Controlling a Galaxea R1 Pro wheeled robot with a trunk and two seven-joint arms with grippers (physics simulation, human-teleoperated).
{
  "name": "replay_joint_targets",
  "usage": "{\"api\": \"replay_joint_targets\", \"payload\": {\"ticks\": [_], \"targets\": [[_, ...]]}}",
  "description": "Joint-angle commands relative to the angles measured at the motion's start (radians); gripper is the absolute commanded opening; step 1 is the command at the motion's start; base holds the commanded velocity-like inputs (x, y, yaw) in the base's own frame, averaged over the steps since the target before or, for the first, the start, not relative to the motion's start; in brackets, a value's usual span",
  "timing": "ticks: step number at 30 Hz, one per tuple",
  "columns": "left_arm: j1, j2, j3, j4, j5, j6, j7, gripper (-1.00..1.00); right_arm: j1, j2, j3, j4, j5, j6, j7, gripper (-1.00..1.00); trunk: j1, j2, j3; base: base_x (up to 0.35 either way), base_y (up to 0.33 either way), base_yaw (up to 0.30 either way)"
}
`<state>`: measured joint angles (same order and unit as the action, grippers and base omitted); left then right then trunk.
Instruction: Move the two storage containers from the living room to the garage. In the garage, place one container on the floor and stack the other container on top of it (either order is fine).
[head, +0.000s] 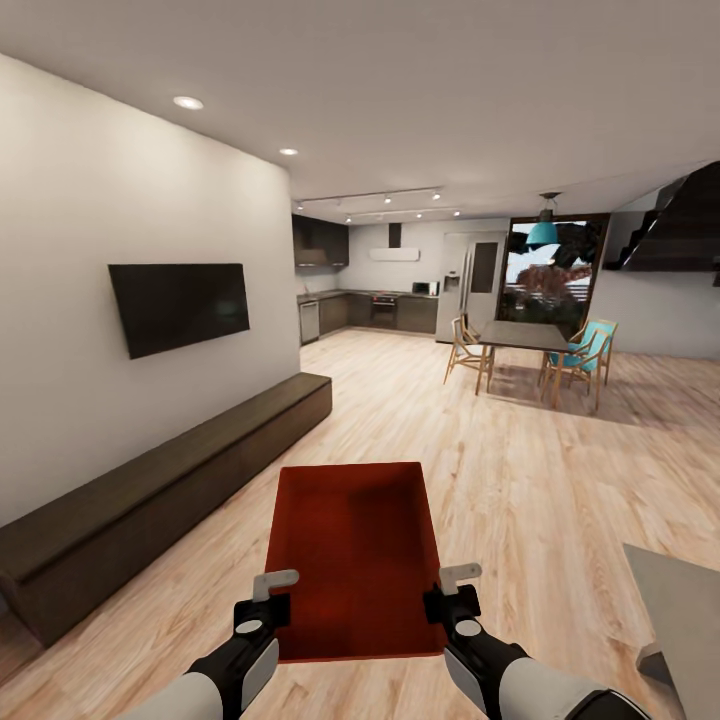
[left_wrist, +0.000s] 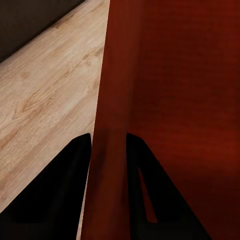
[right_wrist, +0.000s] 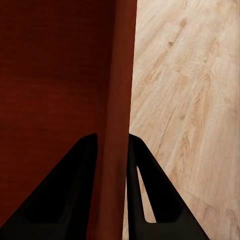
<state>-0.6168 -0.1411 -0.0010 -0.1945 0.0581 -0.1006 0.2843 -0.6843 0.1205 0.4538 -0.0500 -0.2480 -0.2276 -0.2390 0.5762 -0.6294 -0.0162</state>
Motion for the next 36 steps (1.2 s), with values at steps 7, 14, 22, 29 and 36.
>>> {"api": "replay_joint_targets", "payload": {"ticks": [7, 14, 22, 29, 36], "targets": [[0.000, 0.014, -0.005, 0.002, 0.003, -0.005, 0.032, -1.00, -0.001, 0.001, -0.086, -0.034, 0.004, 0.001, -0.002, -1.00, 0.000, -0.002, -0.002, 0.079, 0.000, -0.002], [0.000, 0.015, -0.005, 0.002, 0.002, -0.005, 0.032, -1.00, -0.001, 0.001, -0.086, -0.034, 0.004, 0.001, -0.002, -1.00, 0.000, -0.002, -0.002, 0.298, 0.000, 0.000], [0.000, 0.015, -0.005, 0.001, 0.002, -0.005, 0.032, -1.00, -0.001, 0.001, -0.086, -0.034, 0.004, 0.001, 0.000, -1.00, 0.000, -0.002, 0.000, 0.321, 0.000, -0.186], [0.000, 0.015, -0.005, 0.001, 0.002, -0.005, 0.032, -1.00, -0.001, 0.001, -0.086, -0.034, 0.004, 0.000, 0.000, -1.00, 0.000, -0.002, 0.003, 0.321, 0.000, -0.277], [0.000, 0.015, -0.005, 0.001, 0.002, -0.005, 0.032, -1.00, -0.001, 0.001, -0.086, -0.034, 0.004, 0.001, 0.000, -1.00, 0.000, -0.002, 0.006, 0.321, 0.000, -0.282]]}}
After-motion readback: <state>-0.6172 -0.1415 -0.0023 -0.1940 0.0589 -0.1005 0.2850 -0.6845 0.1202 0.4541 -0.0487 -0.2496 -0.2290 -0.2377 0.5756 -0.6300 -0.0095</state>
